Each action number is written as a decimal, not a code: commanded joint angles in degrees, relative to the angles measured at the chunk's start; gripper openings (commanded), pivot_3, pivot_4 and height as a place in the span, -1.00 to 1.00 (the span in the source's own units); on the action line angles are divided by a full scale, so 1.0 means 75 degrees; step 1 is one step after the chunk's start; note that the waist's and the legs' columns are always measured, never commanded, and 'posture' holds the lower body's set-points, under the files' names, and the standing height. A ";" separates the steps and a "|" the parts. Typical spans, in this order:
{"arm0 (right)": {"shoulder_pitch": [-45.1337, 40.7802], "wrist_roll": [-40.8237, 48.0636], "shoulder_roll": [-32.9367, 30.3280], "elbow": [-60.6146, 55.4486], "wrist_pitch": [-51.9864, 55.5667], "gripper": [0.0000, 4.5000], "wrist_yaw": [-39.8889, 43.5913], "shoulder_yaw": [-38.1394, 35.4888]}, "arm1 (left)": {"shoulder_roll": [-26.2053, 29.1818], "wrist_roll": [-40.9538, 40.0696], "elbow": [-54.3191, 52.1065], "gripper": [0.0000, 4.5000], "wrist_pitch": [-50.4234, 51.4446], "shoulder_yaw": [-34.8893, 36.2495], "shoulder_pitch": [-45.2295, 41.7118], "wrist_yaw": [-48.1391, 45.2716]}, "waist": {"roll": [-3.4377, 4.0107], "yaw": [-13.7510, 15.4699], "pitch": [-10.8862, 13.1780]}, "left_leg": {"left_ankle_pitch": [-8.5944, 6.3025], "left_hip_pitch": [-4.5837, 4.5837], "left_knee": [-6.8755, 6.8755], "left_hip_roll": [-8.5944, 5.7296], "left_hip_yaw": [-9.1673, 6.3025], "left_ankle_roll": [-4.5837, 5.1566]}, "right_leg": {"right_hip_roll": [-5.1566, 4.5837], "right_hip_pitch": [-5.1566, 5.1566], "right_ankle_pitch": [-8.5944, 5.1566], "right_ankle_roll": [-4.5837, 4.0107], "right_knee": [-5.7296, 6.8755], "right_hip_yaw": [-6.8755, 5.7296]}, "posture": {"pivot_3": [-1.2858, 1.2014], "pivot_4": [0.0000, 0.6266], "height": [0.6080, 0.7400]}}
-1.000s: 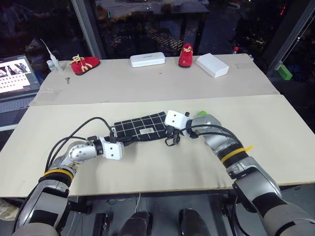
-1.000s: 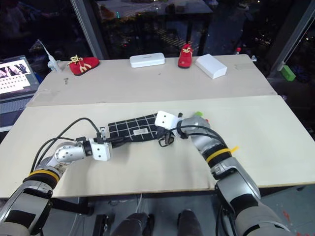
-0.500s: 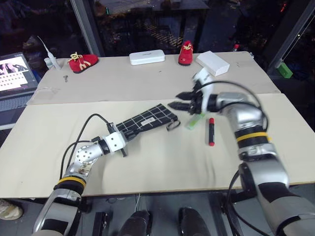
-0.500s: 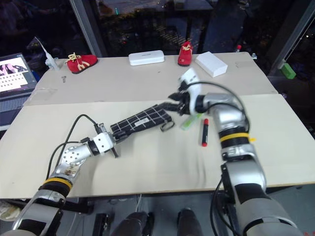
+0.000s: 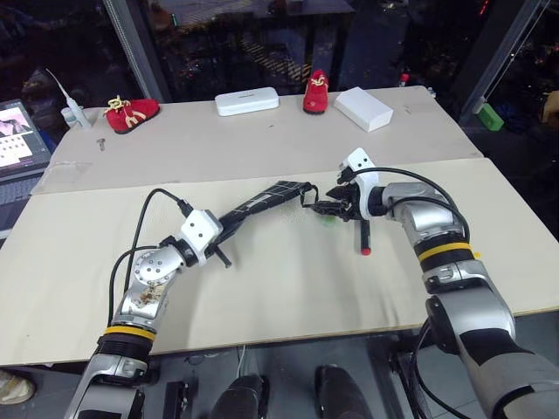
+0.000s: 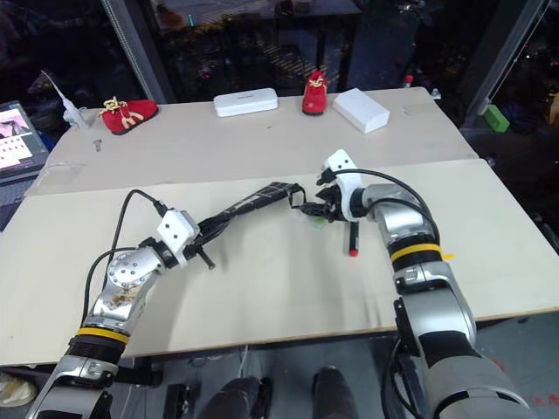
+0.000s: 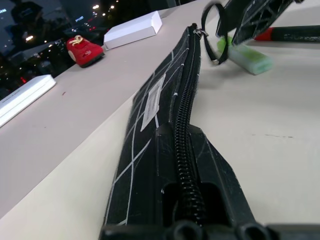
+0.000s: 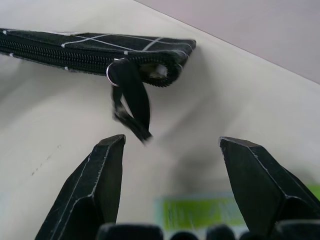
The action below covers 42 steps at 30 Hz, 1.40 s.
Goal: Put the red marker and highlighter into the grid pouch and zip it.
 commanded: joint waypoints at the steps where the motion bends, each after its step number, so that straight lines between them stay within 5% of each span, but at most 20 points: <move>1: -0.0364 0.0019 0.0019 0.0089 -0.0192 0.49 -0.0053 -0.0124 | 0.0041 0.0109 -0.0235 -1.00 -0.0005 0.0152 0.0108 0.0099 | 0.0000 0.0001 0.0000 | 0.0000 -0.0001 0.0000 0.0000 0.0000 0.0000 | 0.0000 -0.0001 0.0000 0.0000 0.0000 0.0000 | 0.03 -0.52 1.00; 10: -0.0630 -0.0058 0.0224 0.0612 -0.0467 0.49 -0.0242 -0.0170 | -0.0112 0.0260 -0.0310 -1.00 -0.0033 0.0070 0.0264 0.0124 | 0.0000 -0.0002 0.0000 | 0.0000 0.0001 0.0000 0.0000 0.0000 0.0000 | 0.0000 0.0000 0.0001 -0.0002 0.0001 0.0000 | 0.03 -0.52 1.00; 20: -0.0662 0.0044 0.0340 0.0577 -0.0540 -0.99 -0.0009 -0.0212 | -0.0254 0.0296 -0.0219 -1.00 -0.0027 0.0098 0.0166 0.0123 | 0.0000 -0.0004 0.0000 | 0.0000 0.0001 0.0000 0.0000 0.0000 0.0000 | 0.0000 0.0000 0.0002 -0.0002 0.0001 -0.0001 | 0.03 -0.52 1.00; 29: -0.0589 0.0010 0.0387 0.0431 -0.0435 -0.99 0.0238 -0.0154 | -0.0382 0.0335 -0.0168 -1.00 -0.0047 0.0100 0.0177 0.0189 | 0.0000 -0.0008 0.0000 | 0.0000 0.0001 0.0001 0.0000 0.0000 0.0000 | 0.0000 0.0000 0.0002 -0.0003 0.0002 0.0000 | 0.03 -0.52 1.00; 35: 0.0689 0.0816 0.0388 -0.2953 0.0168 -0.99 0.2011 0.0739 | -0.0461 0.0346 -0.0019 -1.00 -0.0039 0.0120 0.0045 0.0236 | 0.0000 -0.0015 0.0000 | -0.0003 -0.0003 0.0005 0.0005 -0.0006 0.0002 | 0.0003 -0.0002 0.0002 -0.0002 0.0003 -0.0009 | 0.03 -0.52 1.00; 42: 0.0744 0.0386 0.1433 -0.2936 0.0396 -0.99 0.0966 0.1438 | -0.0595 0.0377 0.0191 -1.00 -0.0090 0.0056 -0.0155 0.0218 | 0.0000 -0.0002 0.0000 | 0.0000 0.0018 0.0011 0.0005 -0.0002 -0.0003 | 0.0004 0.0011 0.0010 -0.0009 0.0007 -0.0009 | 0.03 -0.52 1.00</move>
